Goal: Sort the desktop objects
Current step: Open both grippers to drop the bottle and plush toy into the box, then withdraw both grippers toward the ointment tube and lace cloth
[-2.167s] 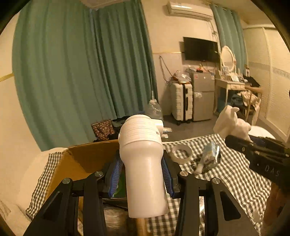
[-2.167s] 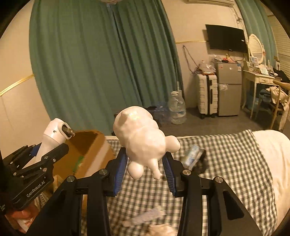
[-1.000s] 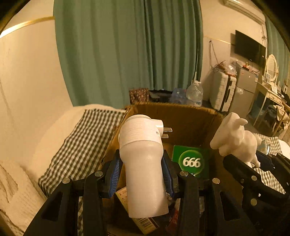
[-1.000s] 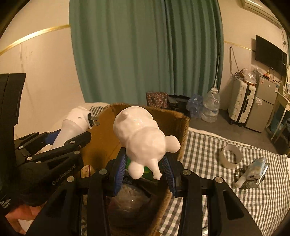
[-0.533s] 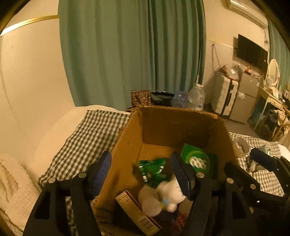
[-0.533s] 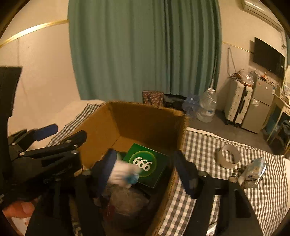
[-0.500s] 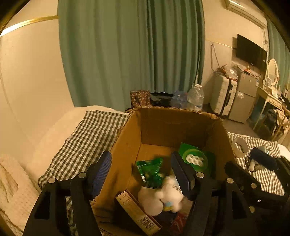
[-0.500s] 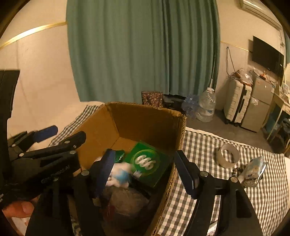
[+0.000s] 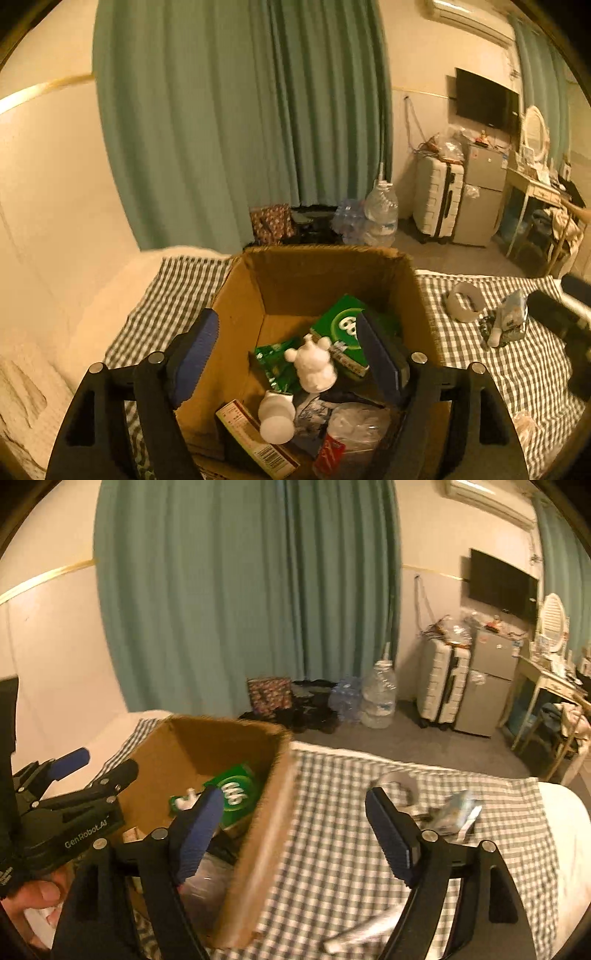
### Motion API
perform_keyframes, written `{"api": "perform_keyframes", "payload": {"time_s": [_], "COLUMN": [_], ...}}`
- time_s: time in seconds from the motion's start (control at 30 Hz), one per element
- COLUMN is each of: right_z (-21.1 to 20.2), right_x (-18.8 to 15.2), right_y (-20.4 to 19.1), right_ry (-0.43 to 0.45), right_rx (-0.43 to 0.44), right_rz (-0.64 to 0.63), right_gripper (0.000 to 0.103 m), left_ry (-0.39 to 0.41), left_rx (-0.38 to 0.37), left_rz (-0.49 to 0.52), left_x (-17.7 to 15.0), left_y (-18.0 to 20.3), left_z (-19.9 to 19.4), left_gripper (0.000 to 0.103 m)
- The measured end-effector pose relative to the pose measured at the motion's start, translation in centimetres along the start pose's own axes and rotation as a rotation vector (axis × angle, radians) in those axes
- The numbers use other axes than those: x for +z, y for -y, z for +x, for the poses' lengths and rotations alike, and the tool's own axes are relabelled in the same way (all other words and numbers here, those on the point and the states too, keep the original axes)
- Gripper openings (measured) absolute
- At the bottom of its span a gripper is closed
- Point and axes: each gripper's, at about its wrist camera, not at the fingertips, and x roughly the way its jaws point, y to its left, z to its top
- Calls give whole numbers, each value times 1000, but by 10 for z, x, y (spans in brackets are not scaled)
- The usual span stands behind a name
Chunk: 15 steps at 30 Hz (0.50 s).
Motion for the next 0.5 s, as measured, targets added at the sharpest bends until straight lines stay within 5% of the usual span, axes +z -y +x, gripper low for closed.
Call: {"api": "perform_keyframes", "payload": {"time_s": [0.1, 0.33, 0.5], "right_z": [-16, -51, -61], "right_x": [3, 0, -8], "right_y": [22, 74, 111], "right_ry": [23, 39, 6], "right_rx": [-38, -107, -139], "right_rz": [26, 85, 133], "right_gripper": [87, 100, 103], "left_ry": [55, 153, 134], "left_rx": [-20, -85, -109], "left_rz": [24, 56, 83], "left_x": [6, 16, 15], "left_y": [12, 52, 84], "left_z": [-18, -54, -58], "left_gripper": [95, 103, 103]}}
